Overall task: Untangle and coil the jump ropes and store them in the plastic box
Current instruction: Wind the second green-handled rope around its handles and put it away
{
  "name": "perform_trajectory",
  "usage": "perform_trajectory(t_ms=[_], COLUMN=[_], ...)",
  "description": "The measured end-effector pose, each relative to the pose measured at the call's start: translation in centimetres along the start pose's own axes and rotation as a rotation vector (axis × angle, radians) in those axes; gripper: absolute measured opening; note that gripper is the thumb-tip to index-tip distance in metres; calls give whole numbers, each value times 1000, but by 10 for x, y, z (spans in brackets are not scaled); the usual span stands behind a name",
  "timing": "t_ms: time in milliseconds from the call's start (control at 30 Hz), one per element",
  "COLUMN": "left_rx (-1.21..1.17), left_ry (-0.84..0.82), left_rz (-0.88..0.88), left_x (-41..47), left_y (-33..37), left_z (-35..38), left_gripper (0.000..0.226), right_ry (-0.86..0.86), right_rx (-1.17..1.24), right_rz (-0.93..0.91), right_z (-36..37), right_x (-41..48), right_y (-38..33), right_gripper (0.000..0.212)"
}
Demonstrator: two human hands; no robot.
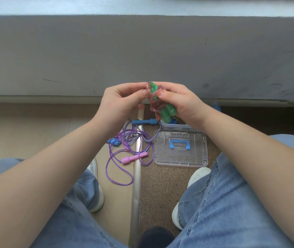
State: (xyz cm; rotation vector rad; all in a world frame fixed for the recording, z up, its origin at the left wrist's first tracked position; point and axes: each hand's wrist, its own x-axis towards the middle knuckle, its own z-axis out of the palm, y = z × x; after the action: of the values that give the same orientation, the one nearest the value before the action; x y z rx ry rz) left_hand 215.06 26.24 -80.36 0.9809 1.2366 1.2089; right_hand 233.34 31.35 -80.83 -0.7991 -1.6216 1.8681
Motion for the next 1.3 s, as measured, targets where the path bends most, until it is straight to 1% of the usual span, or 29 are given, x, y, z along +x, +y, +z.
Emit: perform_trajectory(t_ms=[100,200,267,333,400,467,533,567,633,733,800,900,1000,1067,1133,1200,1233,1267,1300], left_rx=[-16,-22,18,68,127,216,308,347,418,479,436,299,275,246,180,112,92,88,97], left_ry=[-19,38,16,-37,-59,-13,43,59,94,169,222,256,241,181,119,106,114,125,133], left_rz=[34,26,29,24,-7,-15,8,20,38,40,11,-53,-90,-119,-143,-149,-148,-145,-143], left_x=[-1,-3,-4,-4,-5,-6,-5,-5,-2,5,9,14,15,12,6,4,3,4,4], left_y=[0,3,6,9,10,9,7,7,6,4,3,4,2,3,2,1,2,3,3], left_z=[0,1,-2,-4,-2,2,4,5,2,-2,-5,-9,-11,-9,-3,0,1,2,3], left_gripper=[16,28,31,27,24,18,10,7,8,9,7,6,8,6,6,7,8,9,9], right_ry=[33,67,100,157,178,147,117,117,131,159,175,175,133,103,110,148,161,168,181], right_rx=[-71,-139,-204,-373,-636,-828,-905,-911,-896,-876,-892,-900,-865,-797,-705,-499,-434,-425,-512], right_rz=[-10,25,59,103,84,33,0,-2,27,90,98,79,97,145,151,120,111,99,78], right_z=[0,1,0,-5,-8,-5,1,2,4,9,14,17,13,9,8,10,11,12,14], right_x=[0,-1,0,0,-3,-6,-7,-7,-7,-7,-7,-6,-9,-11,-11,-10,-10,-9,-9], right_y=[-1,1,2,2,4,5,5,5,3,0,-1,-1,2,4,6,6,6,6,6], right_gripper=[45,46,50,55,53,51,50,50,48,38,35,35,32,24,18,32,37,35,27])
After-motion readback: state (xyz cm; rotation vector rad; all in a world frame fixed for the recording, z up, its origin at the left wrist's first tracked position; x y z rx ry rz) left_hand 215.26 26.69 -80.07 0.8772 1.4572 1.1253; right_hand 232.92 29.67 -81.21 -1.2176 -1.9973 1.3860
